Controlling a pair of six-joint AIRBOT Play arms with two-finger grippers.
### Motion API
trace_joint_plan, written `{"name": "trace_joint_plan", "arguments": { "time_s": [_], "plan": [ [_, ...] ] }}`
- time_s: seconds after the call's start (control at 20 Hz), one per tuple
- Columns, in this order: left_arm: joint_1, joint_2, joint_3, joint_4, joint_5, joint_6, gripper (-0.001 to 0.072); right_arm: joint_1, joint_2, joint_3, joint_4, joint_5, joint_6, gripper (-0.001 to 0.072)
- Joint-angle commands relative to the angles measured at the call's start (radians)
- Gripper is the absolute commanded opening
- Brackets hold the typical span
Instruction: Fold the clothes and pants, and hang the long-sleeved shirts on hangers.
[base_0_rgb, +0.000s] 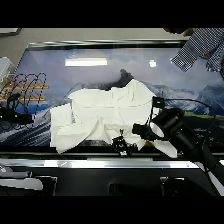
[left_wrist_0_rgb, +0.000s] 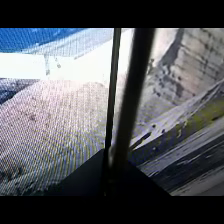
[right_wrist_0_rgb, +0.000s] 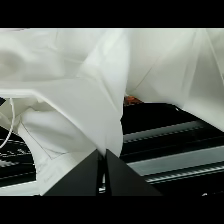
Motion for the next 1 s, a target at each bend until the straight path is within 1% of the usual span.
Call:
{"name": "trace_joint_plan", "arguments": {
  "time_s": [0.0,0.5,0.65,0.8,0.95],
  "plan": [
    [0.000,0.007,0.056,-0.012,0.003,-0.003,0.0018,0.001,0.000,0.000,-0.001,-0.003,0.000,0.0027],
    [0.000,0.114,0.266,-0.171,0.003,-0.003,0.0018,0.001,0.000,0.000,-0.001,0.001,0.000,0.0027],
    [-0.006,0.166,0.327,-0.232,0.026,-0.003,0.0017,0.001,0.000,0.000,-0.001,0.000,0.000,0.0027],
    [-0.040,0.251,0.373,-0.300,0.045,-0.003,0.0014,0.001,0.000,0.000,-0.009,-0.003,0.000,0.0027],
    [-0.114,0.362,0.343,-0.295,-0.005,-0.003,0.0013,0.001,0.000,0.000,-0.050,-0.010,0.004,0.0026]
  ]
}}
